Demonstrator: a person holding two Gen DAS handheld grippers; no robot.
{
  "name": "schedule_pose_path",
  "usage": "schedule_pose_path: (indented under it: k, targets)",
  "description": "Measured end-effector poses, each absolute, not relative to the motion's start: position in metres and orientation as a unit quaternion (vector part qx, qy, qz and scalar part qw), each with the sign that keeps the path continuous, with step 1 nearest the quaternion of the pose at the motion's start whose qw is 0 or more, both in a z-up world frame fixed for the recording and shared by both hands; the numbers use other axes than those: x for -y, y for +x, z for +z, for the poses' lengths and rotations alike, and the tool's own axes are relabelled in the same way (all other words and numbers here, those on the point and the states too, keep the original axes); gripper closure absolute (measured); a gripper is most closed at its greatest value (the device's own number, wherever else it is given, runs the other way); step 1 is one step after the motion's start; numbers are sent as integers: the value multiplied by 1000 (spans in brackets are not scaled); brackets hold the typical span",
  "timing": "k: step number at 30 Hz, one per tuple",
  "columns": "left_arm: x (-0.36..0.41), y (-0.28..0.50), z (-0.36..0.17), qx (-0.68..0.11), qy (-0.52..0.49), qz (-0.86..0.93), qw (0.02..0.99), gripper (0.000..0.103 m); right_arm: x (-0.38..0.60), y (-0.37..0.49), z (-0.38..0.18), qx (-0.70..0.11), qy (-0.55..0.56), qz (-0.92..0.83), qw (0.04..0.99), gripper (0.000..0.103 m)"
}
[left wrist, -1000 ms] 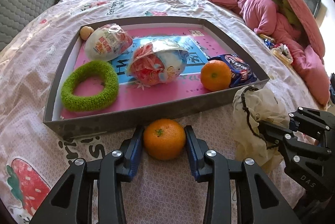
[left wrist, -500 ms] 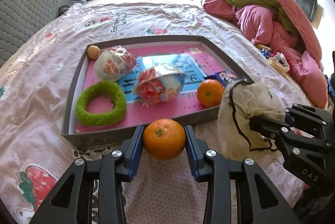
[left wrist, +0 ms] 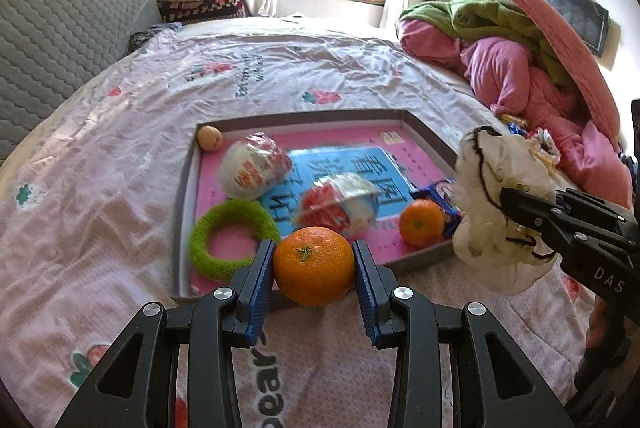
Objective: Organize objects
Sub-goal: 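Carry the mesh bag over the tray with right gripper while left gripper lowers the orange onto the ring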
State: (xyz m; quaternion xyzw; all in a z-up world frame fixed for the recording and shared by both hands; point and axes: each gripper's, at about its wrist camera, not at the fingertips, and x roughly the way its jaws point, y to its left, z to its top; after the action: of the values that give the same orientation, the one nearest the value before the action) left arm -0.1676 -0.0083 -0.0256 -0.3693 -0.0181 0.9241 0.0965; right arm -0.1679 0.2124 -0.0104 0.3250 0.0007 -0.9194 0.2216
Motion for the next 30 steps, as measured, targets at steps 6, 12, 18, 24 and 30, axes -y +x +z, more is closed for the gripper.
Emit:
schedule_pose_path:
  k: [6,12,18,24,30]
  targets:
    - [28,-178,-8,35,-349,933,79,64,-217,-174,-4,8,310,-926,213,89]
    - [43,-190,-1,45,-346,935,67,64,-223,-182,3,17,295,-932,208,89]
    - [39,-197,-3,34,-342,937,64,64,-221,-187,10,16,281,-937,207,89]
    - [34,-206,-5,26,-335,940,63,64,-222,-193,12,17,274,-940,202,89]
    - [39,-216,-15,30,-348,936,52,64,-223,-200,6,18,284,-939,194,88]
